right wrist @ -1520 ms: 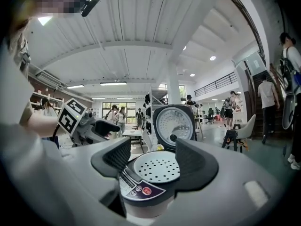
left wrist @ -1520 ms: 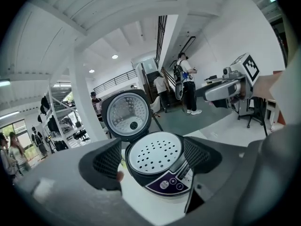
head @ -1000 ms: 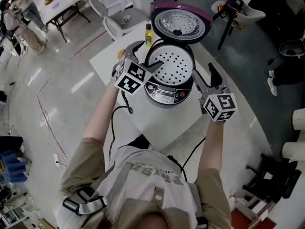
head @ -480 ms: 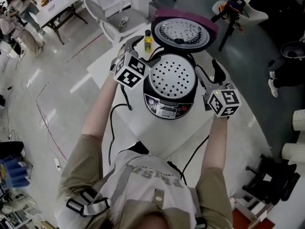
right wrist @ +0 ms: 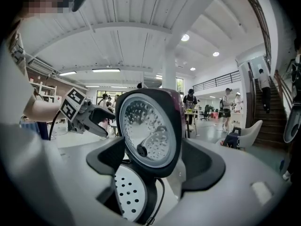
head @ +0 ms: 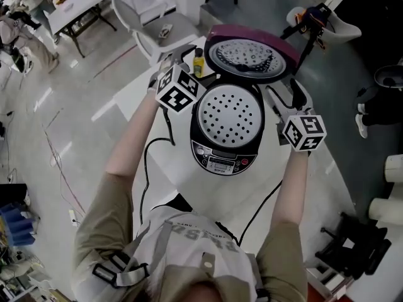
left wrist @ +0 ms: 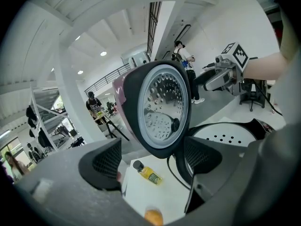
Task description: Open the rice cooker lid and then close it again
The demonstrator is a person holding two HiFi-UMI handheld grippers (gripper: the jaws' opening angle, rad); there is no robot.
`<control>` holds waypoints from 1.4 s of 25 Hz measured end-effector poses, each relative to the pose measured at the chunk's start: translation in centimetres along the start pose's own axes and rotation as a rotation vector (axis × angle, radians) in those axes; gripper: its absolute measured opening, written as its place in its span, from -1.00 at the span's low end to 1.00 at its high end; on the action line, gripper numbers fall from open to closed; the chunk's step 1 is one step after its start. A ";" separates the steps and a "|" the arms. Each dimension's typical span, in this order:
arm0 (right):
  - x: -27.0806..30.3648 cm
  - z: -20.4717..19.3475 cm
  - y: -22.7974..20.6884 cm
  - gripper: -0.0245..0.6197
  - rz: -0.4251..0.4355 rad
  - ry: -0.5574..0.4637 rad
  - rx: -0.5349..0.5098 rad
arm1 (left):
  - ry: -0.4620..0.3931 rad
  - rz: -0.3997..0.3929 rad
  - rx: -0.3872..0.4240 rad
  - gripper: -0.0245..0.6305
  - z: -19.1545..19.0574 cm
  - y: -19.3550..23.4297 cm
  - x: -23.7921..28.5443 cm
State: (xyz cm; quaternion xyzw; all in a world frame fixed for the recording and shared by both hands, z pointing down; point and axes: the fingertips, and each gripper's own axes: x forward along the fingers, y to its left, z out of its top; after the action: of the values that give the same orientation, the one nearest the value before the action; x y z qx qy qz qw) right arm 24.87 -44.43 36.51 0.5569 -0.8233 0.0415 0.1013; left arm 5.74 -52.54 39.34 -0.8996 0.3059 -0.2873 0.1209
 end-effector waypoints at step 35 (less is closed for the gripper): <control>3.8 2.0 -0.7 0.53 0.162 -0.047 -0.090 | 0.006 -0.082 0.207 0.42 1.7 0.3 3.3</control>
State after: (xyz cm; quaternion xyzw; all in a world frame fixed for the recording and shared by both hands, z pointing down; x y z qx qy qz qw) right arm 23.88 -48.53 35.31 0.4841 -0.8689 -0.0007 0.1034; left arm 8.74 -54.80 39.29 -0.8933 0.2379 -0.3246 0.2003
